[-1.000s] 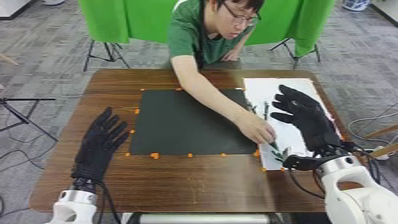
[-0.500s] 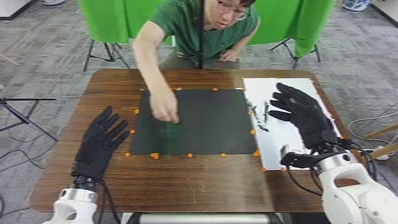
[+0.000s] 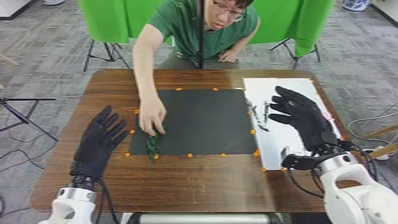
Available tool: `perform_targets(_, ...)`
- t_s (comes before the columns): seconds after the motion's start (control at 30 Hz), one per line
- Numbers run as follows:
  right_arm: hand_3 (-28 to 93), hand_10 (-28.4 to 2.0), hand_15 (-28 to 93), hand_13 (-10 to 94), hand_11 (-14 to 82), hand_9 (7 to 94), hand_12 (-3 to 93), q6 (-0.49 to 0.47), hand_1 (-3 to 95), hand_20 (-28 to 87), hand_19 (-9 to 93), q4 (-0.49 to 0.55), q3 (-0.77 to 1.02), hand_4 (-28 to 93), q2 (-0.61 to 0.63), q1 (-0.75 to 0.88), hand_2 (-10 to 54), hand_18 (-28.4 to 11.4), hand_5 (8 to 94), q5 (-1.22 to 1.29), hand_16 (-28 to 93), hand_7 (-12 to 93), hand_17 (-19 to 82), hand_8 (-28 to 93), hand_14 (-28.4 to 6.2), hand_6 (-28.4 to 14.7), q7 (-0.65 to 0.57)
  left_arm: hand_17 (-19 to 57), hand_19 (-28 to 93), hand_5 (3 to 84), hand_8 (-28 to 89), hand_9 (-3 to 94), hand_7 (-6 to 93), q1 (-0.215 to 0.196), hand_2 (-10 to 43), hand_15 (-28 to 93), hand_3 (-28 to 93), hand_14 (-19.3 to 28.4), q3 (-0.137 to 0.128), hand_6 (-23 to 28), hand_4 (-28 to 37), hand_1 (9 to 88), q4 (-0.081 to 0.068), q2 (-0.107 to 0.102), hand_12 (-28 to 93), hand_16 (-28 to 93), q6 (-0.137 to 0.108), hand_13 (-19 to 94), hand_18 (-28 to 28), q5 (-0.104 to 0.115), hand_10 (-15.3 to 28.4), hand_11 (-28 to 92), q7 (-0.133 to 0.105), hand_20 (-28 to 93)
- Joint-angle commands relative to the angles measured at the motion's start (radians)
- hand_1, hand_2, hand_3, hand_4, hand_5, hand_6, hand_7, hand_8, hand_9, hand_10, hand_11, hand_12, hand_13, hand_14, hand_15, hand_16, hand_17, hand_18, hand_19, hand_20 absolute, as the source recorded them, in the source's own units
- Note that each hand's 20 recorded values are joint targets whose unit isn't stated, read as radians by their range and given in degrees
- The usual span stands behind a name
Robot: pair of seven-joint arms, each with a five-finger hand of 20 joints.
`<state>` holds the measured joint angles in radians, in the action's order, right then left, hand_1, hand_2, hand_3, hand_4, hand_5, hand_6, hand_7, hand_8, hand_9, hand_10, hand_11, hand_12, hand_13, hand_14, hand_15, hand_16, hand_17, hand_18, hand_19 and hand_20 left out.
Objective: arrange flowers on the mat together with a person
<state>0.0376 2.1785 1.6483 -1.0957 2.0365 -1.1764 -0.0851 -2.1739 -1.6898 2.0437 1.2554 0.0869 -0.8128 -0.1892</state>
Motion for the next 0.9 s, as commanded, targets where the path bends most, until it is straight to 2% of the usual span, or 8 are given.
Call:
perform_targets(0.03, 84, -14.0, 14, 28, 11.5, 32.6, 20.0, -0.019, 21.0, 18, 39, 0.027, 0.034, -27, -0.005, 0.051, -0.8, -20.6, 31.6, -0.015, 28, 17, 10, -11, -12.1, -6.3, -0.009, -7.1, 43, 21.9, -13, 17.0, 24.1, -0.012, -6.3, 18, 66, 11.3, -0.001, 0.8, -23.7, 35.0, -0.003, -0.007, 13, 4, 0.000, 19, 20.2, -0.010, 8.7, 23, -0.012, 4)
perform_targets(0.3, 84, -14.1, 16, 28, 11.7, 33.0, 20.0, -0.028, 20.9, 18, 39, 0.027, 0.030, -27, -0.024, 0.058, -0.8, -20.8, 31.7, -0.012, 28, 17, 10, -11, -12.1, -6.3, -0.012, -7.1, 42, 21.9, -13, 17.0, 24.3, -0.038, -6.2, 18, 66, 11.3, -0.005, 0.8, -23.7, 35.0, 0.005, 0.016, 13, 4, -0.015, 19, 20.1, 0.000, 8.7, 23, 0.003, 4)
perform_targets(0.47, 83, -14.1, 16, 28, 11.9, 33.1, 20.1, -0.021, 20.8, 18, 39, 0.022, 0.033, -27, -0.013, 0.038, -0.8, -20.8, 31.7, -0.022, 27, 17, 10, -11, -12.1, -6.2, 0.000, -7.1, 42, 21.9, -13, 17.0, 24.3, -0.010, -6.2, 18, 66, 11.4, -0.001, 0.8, -23.7, 35.0, 0.002, 0.011, 13, 4, -0.004, 20, 20.2, -0.010, 8.8, 23, -0.005, 4)
perform_targets(0.63, 83, -14.1, 18, 31, 12.4, 33.9, 20.1, -0.020, 20.9, 19, 42, 0.014, 0.019, -27, -0.017, 0.036, -1.0, -20.9, 32.2, -0.008, 27, 17, 11, -11, -12.2, -6.7, 0.002, -7.1, 42, 21.9, -13, 17.1, 24.4, -0.041, -6.1, 19, 66, 11.3, -0.005, 0.8, -23.8, 35.0, 0.012, 0.013, 13, 4, -0.029, 20, 20.2, 0.006, 8.8, 23, -0.013, 4)
perform_targets(0.73, 83, -13.8, 20, 33, 13.1, 35.4, 19.8, -0.047, 21.2, 21, 46, 0.021, 0.040, -27, -0.011, 0.046, -1.2, -20.9, 33.1, -0.027, 26, 16, 13, -11, -12.3, -8.1, -0.019, -7.1, 43, 22.0, -13, 17.2, 24.4, -0.065, -6.1, 19, 66, 11.4, -0.011, 0.8, -23.7, 35.1, 0.018, 0.021, 13, 4, -0.037, 20, 20.2, 0.007, 8.9, 22, -0.003, 4)
perform_targets(0.77, 83, -13.8, 21, 34, 13.5, 35.8, 19.7, -0.042, 21.4, 21, 47, 0.015, 0.036, -27, -0.011, 0.038, -1.3, -21.0, 33.3, -0.021, 25, 15, 13, -11, -12.3, -8.4, -0.004, -7.1, 43, 22.1, -13, 17.2, 24.4, -0.058, -6.2, 19, 66, 11.4, -0.007, 0.8, -23.7, 35.1, 0.014, 0.016, 13, 4, -0.040, 20, 20.2, 0.010, 8.9, 22, -0.016, 4)
perform_targets(0.8, 83, -13.9, 22, 34, 13.8, 36.5, 19.6, -0.039, 21.4, 22, 48, 0.010, 0.029, -27, -0.016, 0.027, -1.3, -21.0, 33.5, -0.019, 24, 15, 13, -11, -12.3, -8.4, -0.002, -7.0, 43, 22.1, -13, 17.3, 24.4, -0.049, -6.2, 19, 66, 11.4, -0.014, 0.9, -23.7, 35.0, 0.013, 0.014, 13, 4, -0.033, 20, 20.2, 0.007, 8.9, 22, -0.009, 4)
perform_targets(0.9, 83, -13.9, 25, 36, 14.2, 37.1, 19.2, -0.022, 21.9, 23, 50, 0.006, 0.020, -27, -0.008, 0.002, -2.0, -21.1, 33.9, -0.058, 23, 16, 14, -11, -12.6, -8.2, 0.010, -7.0, 43, 22.2, -13, 17.4, 24.4, -0.006, -6.2, 19, 66, 11.4, -0.001, 0.9, -23.7, 35.1, -0.001, 0.000, 13, 4, -0.022, 20, 20.3, -0.004, 8.9, 23, -0.012, 4)
